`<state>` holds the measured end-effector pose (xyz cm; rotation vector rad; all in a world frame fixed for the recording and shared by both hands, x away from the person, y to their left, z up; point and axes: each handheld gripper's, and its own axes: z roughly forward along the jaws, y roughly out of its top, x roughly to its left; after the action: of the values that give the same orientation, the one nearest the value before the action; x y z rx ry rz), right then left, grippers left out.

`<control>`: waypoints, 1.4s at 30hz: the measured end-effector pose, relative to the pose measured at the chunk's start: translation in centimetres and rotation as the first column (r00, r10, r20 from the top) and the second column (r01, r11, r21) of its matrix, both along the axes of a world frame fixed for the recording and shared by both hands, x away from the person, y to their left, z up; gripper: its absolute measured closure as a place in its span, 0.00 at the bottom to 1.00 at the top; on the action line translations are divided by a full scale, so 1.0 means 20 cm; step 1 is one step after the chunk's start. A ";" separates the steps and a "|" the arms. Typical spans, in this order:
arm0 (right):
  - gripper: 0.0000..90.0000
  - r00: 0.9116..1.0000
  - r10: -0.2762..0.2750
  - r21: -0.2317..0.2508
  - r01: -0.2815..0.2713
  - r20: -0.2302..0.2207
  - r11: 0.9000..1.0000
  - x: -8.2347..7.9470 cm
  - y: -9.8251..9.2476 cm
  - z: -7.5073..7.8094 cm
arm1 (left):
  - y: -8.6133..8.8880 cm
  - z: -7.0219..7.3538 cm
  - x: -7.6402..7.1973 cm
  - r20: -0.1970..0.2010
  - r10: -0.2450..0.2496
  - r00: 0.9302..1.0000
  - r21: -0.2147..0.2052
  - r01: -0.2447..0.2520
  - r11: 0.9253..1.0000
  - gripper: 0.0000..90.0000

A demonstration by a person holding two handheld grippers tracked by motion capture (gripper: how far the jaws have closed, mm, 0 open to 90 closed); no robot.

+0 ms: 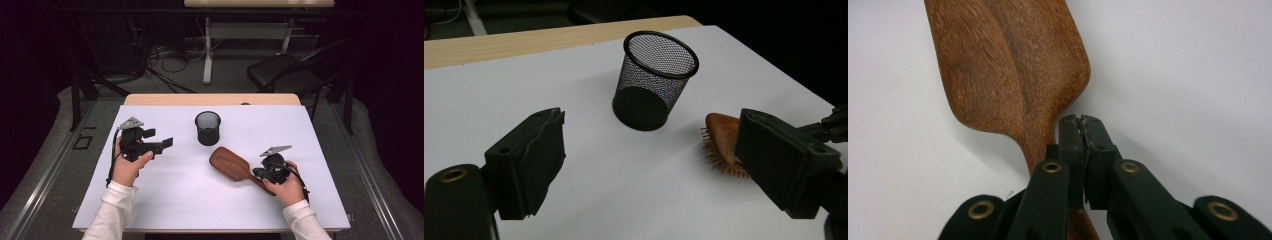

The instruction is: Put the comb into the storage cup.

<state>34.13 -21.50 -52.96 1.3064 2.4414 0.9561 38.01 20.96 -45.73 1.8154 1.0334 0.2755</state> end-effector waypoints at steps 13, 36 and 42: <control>0.69 0.999 0.014 0.019 -0.015 0.042 1.000 -0.01 0.00 0.05 | 0.00 0.00 0.00 -0.001 -0.002 1.000 0.004 0.002 1.000 0.14; 0.40 0.994 0.071 0.003 -0.072 0.079 0.997 -0.02 0.03 0.08 | 0.01 0.00 0.00 -0.007 0.004 1.000 -0.007 -0.004 1.000 0.14; 0.37 0.997 0.059 0.000 -0.059 0.055 0.998 -0.02 0.03 0.07 | 0.01 -0.01 0.00 -0.007 0.004 1.000 -0.008 -0.004 1.000 0.14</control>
<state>33.82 -20.87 -51.56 1.1990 2.4502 0.9955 38.06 21.15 -45.84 1.8087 1.0419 0.2678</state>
